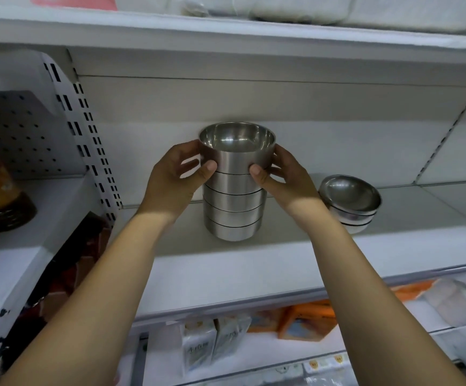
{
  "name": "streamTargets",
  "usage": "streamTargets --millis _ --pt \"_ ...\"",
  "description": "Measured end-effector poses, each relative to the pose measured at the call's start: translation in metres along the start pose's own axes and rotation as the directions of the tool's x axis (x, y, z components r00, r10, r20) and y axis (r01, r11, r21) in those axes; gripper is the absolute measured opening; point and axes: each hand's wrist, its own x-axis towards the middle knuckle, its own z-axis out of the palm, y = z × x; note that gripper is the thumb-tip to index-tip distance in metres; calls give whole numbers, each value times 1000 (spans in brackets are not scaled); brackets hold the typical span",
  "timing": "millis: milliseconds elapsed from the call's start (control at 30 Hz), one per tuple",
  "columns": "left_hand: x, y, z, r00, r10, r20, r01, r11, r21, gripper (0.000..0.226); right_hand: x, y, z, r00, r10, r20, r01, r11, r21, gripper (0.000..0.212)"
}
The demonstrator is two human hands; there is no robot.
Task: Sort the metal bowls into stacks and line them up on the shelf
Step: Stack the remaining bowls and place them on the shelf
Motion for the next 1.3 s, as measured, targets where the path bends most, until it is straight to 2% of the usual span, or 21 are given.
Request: streamTargets --millis 67,167,200,333,467,634,867,1034,1300 --pt "0 -5 3 998 -60 18 60 998 -16 57 -1 6 5 999 37 -5 -37 996 75 74" --pt "-4 -17 8 974 -209 94 214 975 -52 96 -1 16 12 994 105 32 -109 979 175 92" --pt "-7 -22 10 963 -238 123 245 968 -45 102 -2 20 13 990 131 46 -137 974 183 99" --pt "-19 -41 13 915 -301 270 305 952 26 89 -12 44 14 974 181 139 -200 970 139 101" --pt "-21 -57 11 912 -297 284 296 954 50 84 -22 66 17 958 228 172 -251 959 129 113" --pt "-21 -58 12 920 -295 258 311 950 -24 96 -25 73 19 967 220 127 -239 957 161 99" --pt "-28 -55 15 915 -310 258 328 944 -29 95 -40 69 13 976 200 90 -212 964 163 80" --pt "-43 -40 35 920 -281 272 299 954 -23 94 -66 64 -10 977 201 72 -210 965 159 78" --pt "-68 -5 93 912 -231 339 255 967 -26 96 -117 47 -73 984 173 -45 -166 977 134 82"
